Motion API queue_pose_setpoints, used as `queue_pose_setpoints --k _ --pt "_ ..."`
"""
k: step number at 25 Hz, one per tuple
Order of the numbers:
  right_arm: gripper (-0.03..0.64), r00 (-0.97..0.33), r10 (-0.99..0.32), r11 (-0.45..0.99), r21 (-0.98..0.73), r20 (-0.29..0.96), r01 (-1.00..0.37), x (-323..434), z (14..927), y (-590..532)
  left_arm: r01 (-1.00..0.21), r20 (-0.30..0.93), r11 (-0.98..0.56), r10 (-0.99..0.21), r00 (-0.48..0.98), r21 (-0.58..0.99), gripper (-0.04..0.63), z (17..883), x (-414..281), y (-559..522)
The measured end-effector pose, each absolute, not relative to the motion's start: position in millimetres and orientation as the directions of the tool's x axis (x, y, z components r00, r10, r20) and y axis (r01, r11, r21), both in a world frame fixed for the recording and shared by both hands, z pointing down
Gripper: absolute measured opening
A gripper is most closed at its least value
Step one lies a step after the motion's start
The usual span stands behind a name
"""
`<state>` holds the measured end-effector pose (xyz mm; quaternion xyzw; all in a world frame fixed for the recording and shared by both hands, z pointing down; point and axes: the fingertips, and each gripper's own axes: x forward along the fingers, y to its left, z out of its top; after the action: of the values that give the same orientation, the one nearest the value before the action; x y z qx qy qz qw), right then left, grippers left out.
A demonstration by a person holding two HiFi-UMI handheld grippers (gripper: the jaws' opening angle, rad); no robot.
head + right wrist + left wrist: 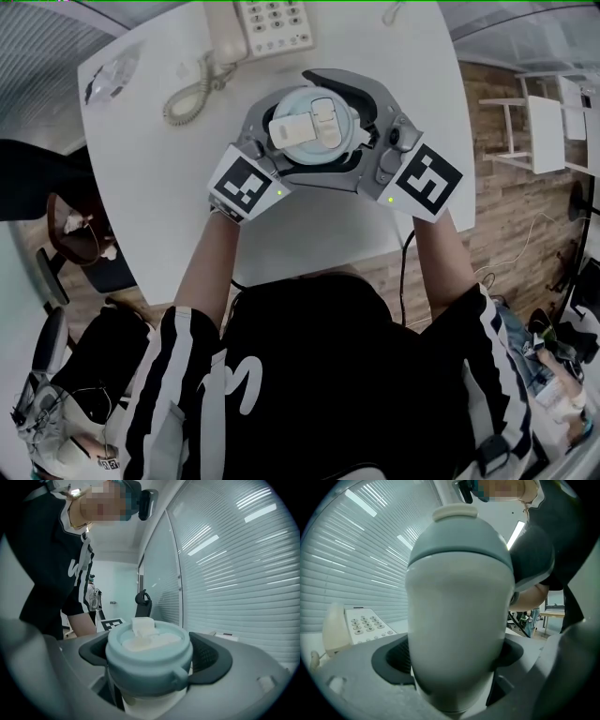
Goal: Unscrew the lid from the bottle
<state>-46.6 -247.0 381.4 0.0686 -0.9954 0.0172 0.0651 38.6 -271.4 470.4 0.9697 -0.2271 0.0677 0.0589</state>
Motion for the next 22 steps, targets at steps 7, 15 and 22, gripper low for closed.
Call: queue_pose_setpoints --k 7,15,22 --pt "0.477 -0.984 -0.122 0.991 -0.041 0.128 -0.128 -47.4 382.6 -246.8 -0.427 0.145 -0.902 -0.415 0.898 0.066 0.459 469.5 41.7 -271.3" --pt "0.477 -0.983 -0.136 0.988 -0.063 0.121 -0.144 -49.6 374.5 -247.9 -0.408 0.169 -0.910 -0.391 0.905 0.079 0.454 465.0 41.0 -268.3" --pt "0.477 -0.981 -0.162 0.984 -0.056 0.106 -0.168 -55.4 338.4 -234.1 -0.387 0.173 -0.920 -0.373 0.911 0.053 0.454 429.8 34.3 -253.0"
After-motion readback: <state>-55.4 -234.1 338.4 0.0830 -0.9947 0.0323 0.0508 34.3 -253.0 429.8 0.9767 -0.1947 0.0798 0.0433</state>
